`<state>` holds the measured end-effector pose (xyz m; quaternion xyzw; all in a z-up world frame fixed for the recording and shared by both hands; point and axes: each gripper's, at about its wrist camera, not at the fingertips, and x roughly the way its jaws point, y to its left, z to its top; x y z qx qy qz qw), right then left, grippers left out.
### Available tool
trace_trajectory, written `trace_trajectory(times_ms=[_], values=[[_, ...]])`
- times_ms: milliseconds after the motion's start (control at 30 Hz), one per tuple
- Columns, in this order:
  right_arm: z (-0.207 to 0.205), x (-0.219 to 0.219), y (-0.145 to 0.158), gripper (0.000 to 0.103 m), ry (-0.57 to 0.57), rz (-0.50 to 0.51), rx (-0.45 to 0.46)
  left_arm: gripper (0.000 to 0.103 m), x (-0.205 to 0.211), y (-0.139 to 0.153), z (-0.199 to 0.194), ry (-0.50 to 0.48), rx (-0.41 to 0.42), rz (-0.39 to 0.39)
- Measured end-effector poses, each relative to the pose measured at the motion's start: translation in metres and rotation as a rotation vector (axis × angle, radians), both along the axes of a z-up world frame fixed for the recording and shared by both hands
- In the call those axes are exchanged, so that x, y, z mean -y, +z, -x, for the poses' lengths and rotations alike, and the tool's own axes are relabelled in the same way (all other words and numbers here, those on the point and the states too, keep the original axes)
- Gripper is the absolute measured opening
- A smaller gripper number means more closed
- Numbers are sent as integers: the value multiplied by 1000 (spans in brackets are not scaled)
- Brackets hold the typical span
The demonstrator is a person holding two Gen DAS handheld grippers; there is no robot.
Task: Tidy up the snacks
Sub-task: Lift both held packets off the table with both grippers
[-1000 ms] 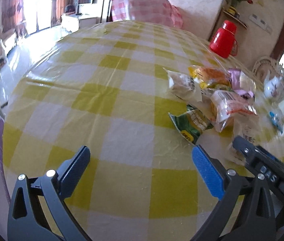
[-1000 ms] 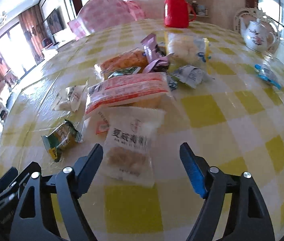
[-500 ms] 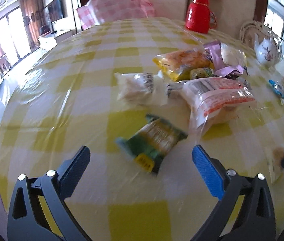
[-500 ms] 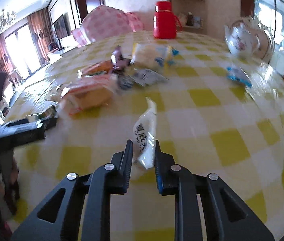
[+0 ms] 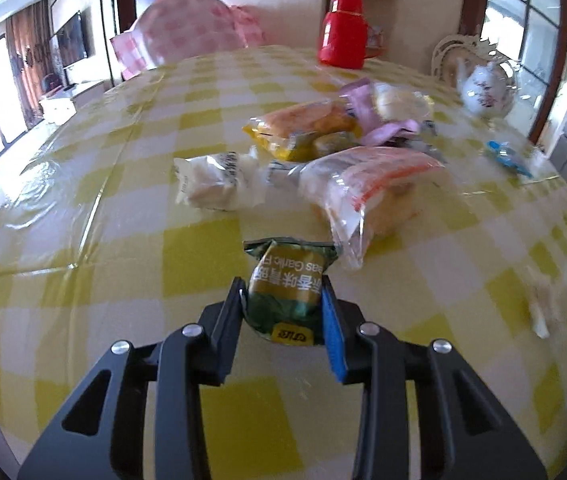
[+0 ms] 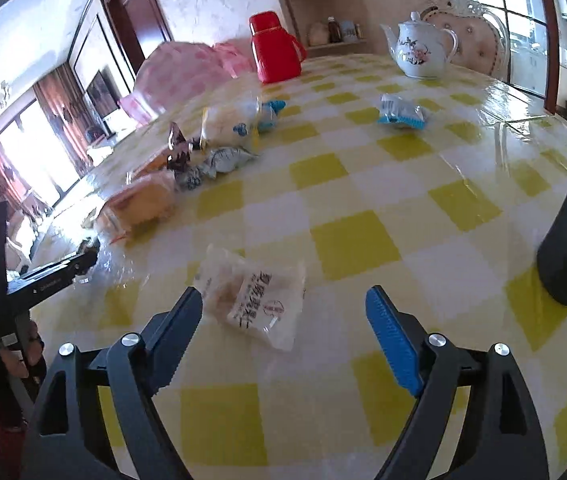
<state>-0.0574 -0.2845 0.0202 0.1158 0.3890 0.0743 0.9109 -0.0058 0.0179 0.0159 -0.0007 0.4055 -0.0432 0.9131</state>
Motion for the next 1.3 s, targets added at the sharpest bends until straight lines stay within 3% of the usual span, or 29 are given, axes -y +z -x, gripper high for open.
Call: trace_trajectory(times_ms=[167,400,467,500,533,633,933,1300], values=[[-15,-28,-6,82,122,99,-47,37,7,4,22,-25,27,9],[-54,-65,-21,81,277,243,-123,37,-2,2,39,-43,1,39],[-50,-70,-23,66,294,297,-101,37,-6,2,41,-38,4,42],[-47,-69,-21,48,304,287,-89,37,-7,2,41,-37,5,44],[-41,-67,-19,38,298,273,-82,36,-8,2,42,-36,6,49],[-21,-60,-10,28,254,289,-26,37,-8,3,46,-44,9,59],[10,-47,14,22,173,265,61,37,13,7,64,-93,32,67],[39,-63,34,21,200,225,127,37,13,23,86,-103,61,55]])
